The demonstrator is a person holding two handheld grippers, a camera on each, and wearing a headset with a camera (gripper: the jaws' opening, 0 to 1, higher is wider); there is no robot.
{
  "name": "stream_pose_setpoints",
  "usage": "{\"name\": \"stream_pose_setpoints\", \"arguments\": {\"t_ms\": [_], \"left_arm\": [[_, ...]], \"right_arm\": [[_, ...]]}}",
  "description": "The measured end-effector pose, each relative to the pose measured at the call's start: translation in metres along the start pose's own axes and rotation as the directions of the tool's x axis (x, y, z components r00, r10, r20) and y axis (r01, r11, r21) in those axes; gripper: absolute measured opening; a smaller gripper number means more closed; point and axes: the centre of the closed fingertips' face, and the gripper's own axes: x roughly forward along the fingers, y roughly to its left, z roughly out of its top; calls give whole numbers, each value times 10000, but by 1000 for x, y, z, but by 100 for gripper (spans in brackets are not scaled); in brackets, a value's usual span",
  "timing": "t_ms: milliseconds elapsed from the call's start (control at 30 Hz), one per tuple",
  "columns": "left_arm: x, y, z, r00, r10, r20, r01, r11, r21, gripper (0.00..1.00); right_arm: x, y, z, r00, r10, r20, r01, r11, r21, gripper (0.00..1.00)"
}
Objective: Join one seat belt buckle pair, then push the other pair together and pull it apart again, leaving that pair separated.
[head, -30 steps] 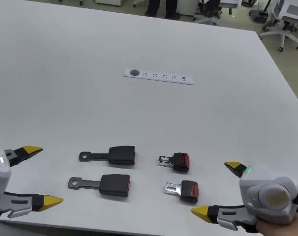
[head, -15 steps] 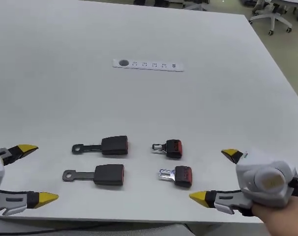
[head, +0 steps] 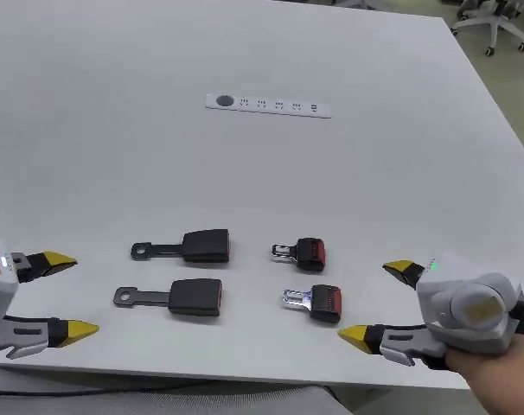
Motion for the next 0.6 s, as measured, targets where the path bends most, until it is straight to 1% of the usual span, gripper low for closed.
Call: {"name": "stream_pose_setpoints", "arguments": {"t_ms": [100,167,200,233,267,367,433,467,500,600], "left_arm": [[2,2,2,9999,-75,-108,76,9998,157,56],[5,3,9,9998,-163,-75,165,9996,234,54],[8,2,15,9997,-234,-54,235,9993,307,54],[11,1,19,9995,-314,-23,315,9988,386,54],[14,0,20,9991,-417,-34,418,9980,473,53],[27,-5,28,9973,-718,-168,729,9939,822,51],[34,-9,32,9957,-885,-288,911,9901,1070,47],[37,-8,31,9951,-933,-319,963,9890,1126,46],[40,-9,33,9944,-1006,-312,1035,9881,1141,46],[47,-18,45,9911,-1305,-274,1329,9835,1230,45]], "right_arm": [[4,0,3,9999,150,15,-149,9996,-224,69],[5,-1,4,9999,159,5,-158,9993,-353,69],[6,-1,5,9998,204,-13,-205,9989,-411,68],[7,-1,5,9998,222,-5,-222,9987,-468,68],[8,-1,5,9997,231,-3,-231,9985,-497,67],[11,0,5,9993,358,-112,-365,9974,-625,64],[14,2,3,9986,491,-172,-502,9962,-713,61],[15,3,3,9983,558,-189,-571,9955,-763,60],[17,4,2,9979,613,-209,-628,9947,-812,58],[21,7,-2,9956,868,-364,-901,9907,-1015,54]]}}
